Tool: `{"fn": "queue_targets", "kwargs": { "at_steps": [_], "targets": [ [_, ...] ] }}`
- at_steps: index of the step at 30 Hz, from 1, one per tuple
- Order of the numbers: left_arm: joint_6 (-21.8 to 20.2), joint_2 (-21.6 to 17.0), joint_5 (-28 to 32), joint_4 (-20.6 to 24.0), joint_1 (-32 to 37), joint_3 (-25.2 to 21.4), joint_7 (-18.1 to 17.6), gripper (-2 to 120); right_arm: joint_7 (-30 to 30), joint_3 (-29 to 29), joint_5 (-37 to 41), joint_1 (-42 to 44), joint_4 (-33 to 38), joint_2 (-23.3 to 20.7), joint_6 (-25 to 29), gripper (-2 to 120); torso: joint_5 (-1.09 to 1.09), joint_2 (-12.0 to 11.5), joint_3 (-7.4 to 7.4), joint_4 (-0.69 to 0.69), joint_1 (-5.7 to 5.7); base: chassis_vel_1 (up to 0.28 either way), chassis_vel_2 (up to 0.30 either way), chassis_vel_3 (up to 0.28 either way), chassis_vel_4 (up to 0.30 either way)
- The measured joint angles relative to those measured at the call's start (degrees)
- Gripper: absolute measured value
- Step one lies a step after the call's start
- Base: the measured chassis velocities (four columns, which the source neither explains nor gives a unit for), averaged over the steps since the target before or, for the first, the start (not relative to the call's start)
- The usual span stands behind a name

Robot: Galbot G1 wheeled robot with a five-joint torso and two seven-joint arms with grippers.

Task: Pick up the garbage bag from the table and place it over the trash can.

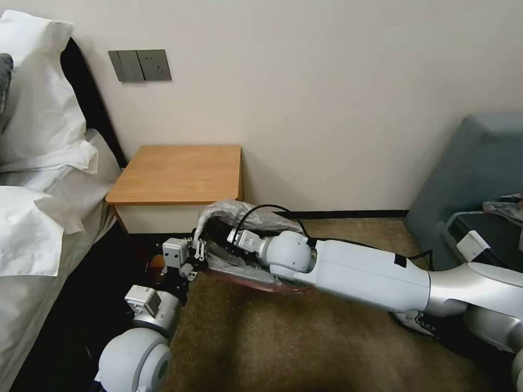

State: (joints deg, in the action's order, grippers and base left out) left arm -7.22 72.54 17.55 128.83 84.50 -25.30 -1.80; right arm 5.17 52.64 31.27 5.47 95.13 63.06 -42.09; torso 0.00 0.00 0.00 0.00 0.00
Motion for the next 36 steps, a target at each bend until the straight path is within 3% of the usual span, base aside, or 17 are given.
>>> {"fn": "queue_targets", "kwargs": {
  "at_steps": [11, 24, 36],
  "targets": [
    [-0.4, -0.4, 0.0, -1.0, -0.4, -0.3, 0.0, 5, -0.1, 1.2, 0.9, -1.8, 3.1, -1.3, 0.0, 0, 0.0, 0.0, 0.0, 0.0, 0.0, 0.0, 0.0, 0.0, 0.0],
    [-0.3, 0.3, 0.0, -6.0, -1.3, -0.5, -1.1, 5, 1.5, 1.6, 6.1, -3.0, 9.0, -4.0, 0.0, 0, 0.0, 0.0, 0.0, 0.0, 0.0, 0.0, 0.0, 0.0, 0.0],
    [-3.3, 1.6, 7.9, -8.9, -1.8, 0.0, -4.8, 5, 10.9, -4.5, 23.7, 0.0, 18.6, -7.9, 0.1, 0, 0.0, 0.0, 0.0, 0.0, 0.0, 0.0, 0.0, 0.0, 0.0]
  ]
}}
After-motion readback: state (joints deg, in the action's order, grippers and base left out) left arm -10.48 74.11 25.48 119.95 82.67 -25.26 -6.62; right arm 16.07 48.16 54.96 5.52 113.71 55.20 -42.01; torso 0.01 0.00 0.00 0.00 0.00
